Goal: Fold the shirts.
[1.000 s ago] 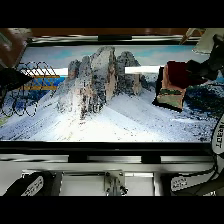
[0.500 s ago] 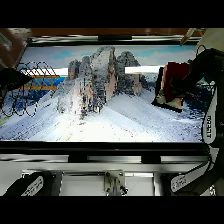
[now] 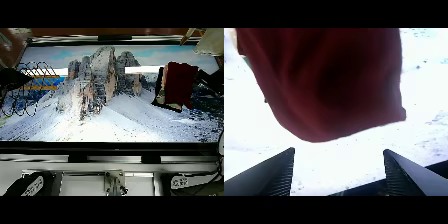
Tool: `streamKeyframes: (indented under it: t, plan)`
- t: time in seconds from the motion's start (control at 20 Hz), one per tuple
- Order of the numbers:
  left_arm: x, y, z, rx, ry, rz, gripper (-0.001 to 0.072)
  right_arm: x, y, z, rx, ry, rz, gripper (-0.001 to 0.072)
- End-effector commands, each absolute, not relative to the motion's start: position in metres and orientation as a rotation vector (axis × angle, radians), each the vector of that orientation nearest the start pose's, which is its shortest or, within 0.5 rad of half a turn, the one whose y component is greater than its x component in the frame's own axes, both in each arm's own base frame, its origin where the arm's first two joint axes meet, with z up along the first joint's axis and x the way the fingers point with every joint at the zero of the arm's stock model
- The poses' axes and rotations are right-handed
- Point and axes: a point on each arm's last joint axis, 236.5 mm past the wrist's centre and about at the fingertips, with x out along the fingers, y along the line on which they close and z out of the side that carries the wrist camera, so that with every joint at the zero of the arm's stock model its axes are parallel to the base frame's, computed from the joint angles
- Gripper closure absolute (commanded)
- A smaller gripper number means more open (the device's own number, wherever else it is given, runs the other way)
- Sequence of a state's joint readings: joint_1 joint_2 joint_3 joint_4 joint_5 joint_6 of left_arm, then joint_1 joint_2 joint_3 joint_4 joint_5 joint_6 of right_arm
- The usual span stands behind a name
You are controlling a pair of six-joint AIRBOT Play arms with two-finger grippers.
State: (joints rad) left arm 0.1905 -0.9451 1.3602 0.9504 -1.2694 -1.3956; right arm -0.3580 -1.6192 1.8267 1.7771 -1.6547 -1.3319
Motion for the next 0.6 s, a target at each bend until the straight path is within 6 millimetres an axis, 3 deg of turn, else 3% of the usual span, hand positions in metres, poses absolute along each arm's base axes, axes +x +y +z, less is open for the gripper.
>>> streamKeyframes:
  t: [0.0,0.15,0.2,0.4,0.55]
  plan:
    - [0.359,-0.064,0.239,-0.334,0.744,-0.364,0.0672,0.386,-0.107,0.062,0.663,1.403,-0.307,0.0045]
    - [0.359,-0.064,0.239,-0.335,0.744,-0.364,0.0672,0.383,-0.061,0.019,0.87,1.327,-0.226,0.0045]
    - [0.359,-0.064,0.239,-0.335,0.744,-0.364,0.0672,0.387,-0.054,0.009,0.939,1.26,-0.232,0.0045]
    - [0.359,-0.064,0.238,-0.336,0.746,-0.364,0.0672,0.379,-0.062,-0.023,1.01,1.105,-0.343,0.0045]
    - [0.36,-0.064,0.238,-0.338,0.747,-0.363,0.0672,0.373,-0.055,-0.028,1.009,1.111,-0.317,0.0045]
